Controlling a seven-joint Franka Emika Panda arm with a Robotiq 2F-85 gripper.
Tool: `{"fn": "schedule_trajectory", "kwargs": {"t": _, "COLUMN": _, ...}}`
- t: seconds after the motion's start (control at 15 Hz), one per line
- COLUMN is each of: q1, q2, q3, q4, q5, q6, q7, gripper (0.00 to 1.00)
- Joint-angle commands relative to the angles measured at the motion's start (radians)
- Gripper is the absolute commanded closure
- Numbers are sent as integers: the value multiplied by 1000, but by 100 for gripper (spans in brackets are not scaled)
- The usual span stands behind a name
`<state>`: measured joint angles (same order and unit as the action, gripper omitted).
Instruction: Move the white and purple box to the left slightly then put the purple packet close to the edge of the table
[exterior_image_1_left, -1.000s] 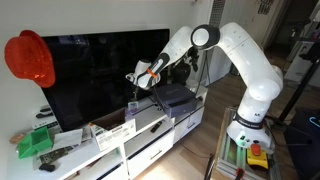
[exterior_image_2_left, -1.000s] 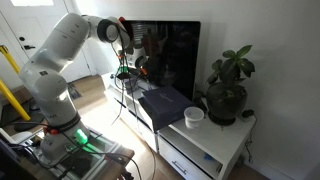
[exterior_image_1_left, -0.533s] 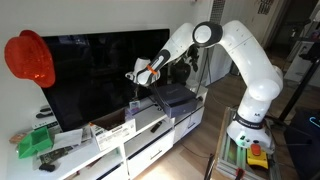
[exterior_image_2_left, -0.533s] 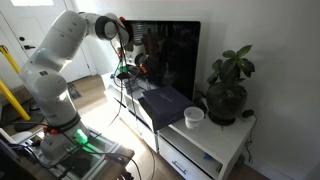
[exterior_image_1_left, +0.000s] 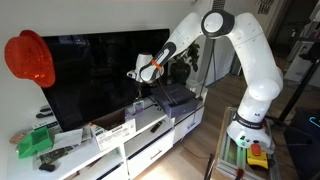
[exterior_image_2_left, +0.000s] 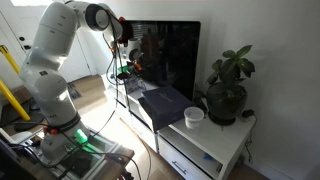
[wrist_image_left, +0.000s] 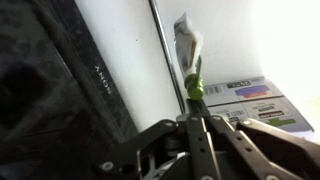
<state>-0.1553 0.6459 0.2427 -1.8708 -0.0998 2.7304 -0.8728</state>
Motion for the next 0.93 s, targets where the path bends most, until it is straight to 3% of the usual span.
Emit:
{"fn": "schedule_trajectory", "kwargs": {"t": 0.0, "q1": -16, "q2": -69, "q3": 11, "q4": -101, "q5": 23, "q6": -36, "q7": -24, "gripper": 100}}
{"fn": "schedule_trajectory", "kwargs": {"t": 0.47, "q1": -45, "q2": -36, "q3": 39, "q4": -138, "q5": 58, "q6": -32, "q7": -52, "gripper": 100}}
{"fn": "schedule_trajectory", "kwargs": {"t": 0.87, "q1": -67, "q2": -30, "q3": 63, "q4": -172, "q5": 78, "q6": 43, "q7": -98, "gripper": 100}}
